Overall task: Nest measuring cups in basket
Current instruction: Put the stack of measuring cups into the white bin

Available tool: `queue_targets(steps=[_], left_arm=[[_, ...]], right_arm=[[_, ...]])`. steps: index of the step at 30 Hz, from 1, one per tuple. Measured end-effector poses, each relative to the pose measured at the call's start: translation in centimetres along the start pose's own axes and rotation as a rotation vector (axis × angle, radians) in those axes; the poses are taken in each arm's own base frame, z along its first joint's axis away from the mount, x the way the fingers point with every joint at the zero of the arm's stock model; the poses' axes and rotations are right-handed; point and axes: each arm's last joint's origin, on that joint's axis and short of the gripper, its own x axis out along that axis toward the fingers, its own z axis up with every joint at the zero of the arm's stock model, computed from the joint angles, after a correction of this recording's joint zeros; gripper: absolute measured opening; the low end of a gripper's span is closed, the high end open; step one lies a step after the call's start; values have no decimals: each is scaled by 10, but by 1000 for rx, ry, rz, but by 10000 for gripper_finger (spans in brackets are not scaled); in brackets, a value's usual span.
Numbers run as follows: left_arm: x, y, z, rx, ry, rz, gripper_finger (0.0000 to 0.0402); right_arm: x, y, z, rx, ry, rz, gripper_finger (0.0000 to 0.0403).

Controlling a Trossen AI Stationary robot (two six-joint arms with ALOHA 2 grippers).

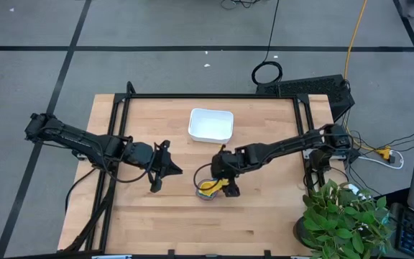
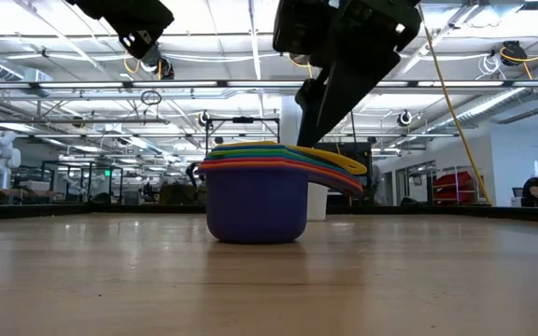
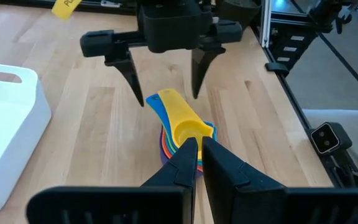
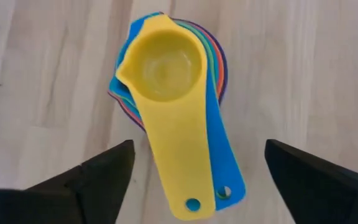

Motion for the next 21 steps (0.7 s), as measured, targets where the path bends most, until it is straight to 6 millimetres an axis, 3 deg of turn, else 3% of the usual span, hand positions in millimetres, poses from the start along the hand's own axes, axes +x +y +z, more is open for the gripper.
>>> queue_targets(steps=[6,21], left_arm=[[0,0,0,-13,-1,-2,24],[0,-1,0,-14,2,-13,24]], right_arm=[[14,-1,-1,2,25,0,397],[47,3,-14,-36,148,-19,393]])
